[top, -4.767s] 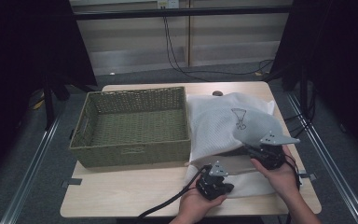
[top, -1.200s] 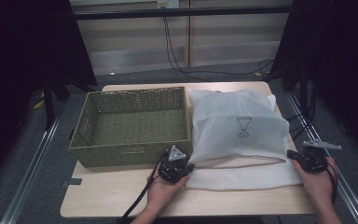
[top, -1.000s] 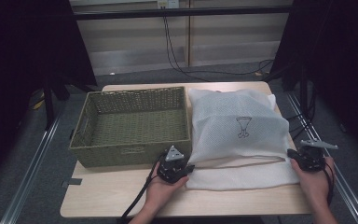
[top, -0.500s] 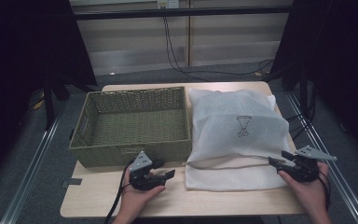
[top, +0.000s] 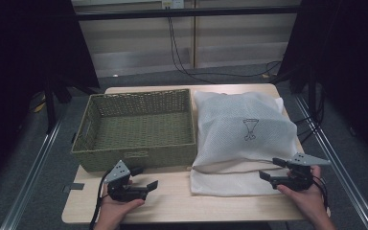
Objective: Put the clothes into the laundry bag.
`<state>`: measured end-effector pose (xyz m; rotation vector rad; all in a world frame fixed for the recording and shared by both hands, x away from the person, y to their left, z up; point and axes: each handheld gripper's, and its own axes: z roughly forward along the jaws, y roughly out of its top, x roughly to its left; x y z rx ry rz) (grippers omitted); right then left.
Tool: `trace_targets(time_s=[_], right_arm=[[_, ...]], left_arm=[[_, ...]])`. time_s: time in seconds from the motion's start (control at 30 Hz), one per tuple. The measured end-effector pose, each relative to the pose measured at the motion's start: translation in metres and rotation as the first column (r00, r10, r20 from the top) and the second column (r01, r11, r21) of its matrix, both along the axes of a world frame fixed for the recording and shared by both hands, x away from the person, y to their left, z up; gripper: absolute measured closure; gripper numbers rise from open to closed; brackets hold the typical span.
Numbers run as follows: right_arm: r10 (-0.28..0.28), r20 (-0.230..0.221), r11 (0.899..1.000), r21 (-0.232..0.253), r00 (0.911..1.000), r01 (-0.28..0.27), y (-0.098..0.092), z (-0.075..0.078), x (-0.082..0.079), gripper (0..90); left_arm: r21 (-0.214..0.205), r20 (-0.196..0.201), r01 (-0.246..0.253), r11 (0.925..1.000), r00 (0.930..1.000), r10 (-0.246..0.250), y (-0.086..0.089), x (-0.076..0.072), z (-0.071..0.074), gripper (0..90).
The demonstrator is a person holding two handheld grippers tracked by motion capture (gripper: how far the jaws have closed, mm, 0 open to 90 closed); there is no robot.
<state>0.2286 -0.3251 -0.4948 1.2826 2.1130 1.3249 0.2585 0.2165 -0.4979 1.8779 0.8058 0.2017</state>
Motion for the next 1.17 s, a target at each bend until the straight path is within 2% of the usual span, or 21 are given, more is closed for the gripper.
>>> trace_targets(time_s=[0.13, 0.17, 0.2, 0.27, 0.3, 0.33, 0.4, 0.43, 0.57, 0.67, 1.17], right_arm=[[0.029, 0.003, 1.000, -0.006, 0.9996, -0.029, 0.006, 0.000, -0.002, 8.6], [0.040, 0.000, 0.999, -0.002, 0.9992, -0.040, 0.007, 0.000, -0.002, 6.7], [0.047, -0.006, 0.999, 0.007, 0.9989, -0.047, 0.007, 0.001, -0.003, 4.1], [0.060, -0.010, 0.998, 0.016, 0.9981, -0.060, 0.007, 0.001, -0.007, 1.7], [0.070, -0.009, 0.997, 0.020, 0.9975, -0.070, 0.005, 0.001, -0.010, 1.3], [0.074, -0.008, 0.997, 0.019, 0.9972, -0.074, 0.004, 0.000, -0.012, 0.6], [0.079, -0.006, 0.997, 0.014, 0.9969, -0.079, -0.001, -0.002, -0.016, 0.0], [0.077, -0.005, 0.997, 0.017, 0.9970, -0.077, -0.003, -0.003, -0.018, 0.0], [0.052, 0.004, 0.998, 0.017, 0.9986, -0.052, -0.009, -0.002, -0.018, 0.0], [0.037, 0.010, 0.999, 0.019, 0.9993, -0.037, -0.011, -0.001, -0.018, 0.0], [0.027, -0.001, 1.000, 0.007, 0.9996, -0.027, -0.013, -0.004, -0.016, 0.0]], left_arm=[[0.014, -0.009, -0.015, 0.9998, 0.9998, 0.015, 0.015, -0.001, 0.001, 4.8], [0.007, -0.006, -0.005, 1.0000, 1.0000, 0.005, 0.019, -0.001, 0.001, 1.5], [0.014, 0.003, 0.014, 0.9998, 0.9999, -0.014, 0.023, -0.002, 0.002, 0.0], [0.043, 0.026, 0.017, 0.9989, 0.9995, -0.018, 0.033, -0.003, 0.002, 0.0], [0.030, 0.018, 0.023, 0.9993, 0.9996, -0.023, 0.038, -0.002, 0.001, 0.0], [-0.003, 0.000, 0.024, 0.9997, 0.9997, -0.024, 0.044, 0.000, 0.001, 0.0], [-0.054, -0.009, 0.030, 0.9981, 0.9995, -0.030, 0.050, 0.002, 0.001, 0.0], [-0.062, -0.008, 0.033, 0.9975, 0.9994, -0.033, 0.051, 0.002, 0.001, 0.0], [-0.043, -0.004, 0.032, 0.9986, 0.9995, -0.032, 0.045, 0.001, -0.001, 0.0], [-0.004, -0.001, 0.024, 0.9997, 0.9997, -0.024, 0.042, 0.000, -0.001, 0.0], [0.013, -0.019, 0.023, 0.9996, 0.9995, -0.023, 0.039, 0.003, -0.004, 0.8]])
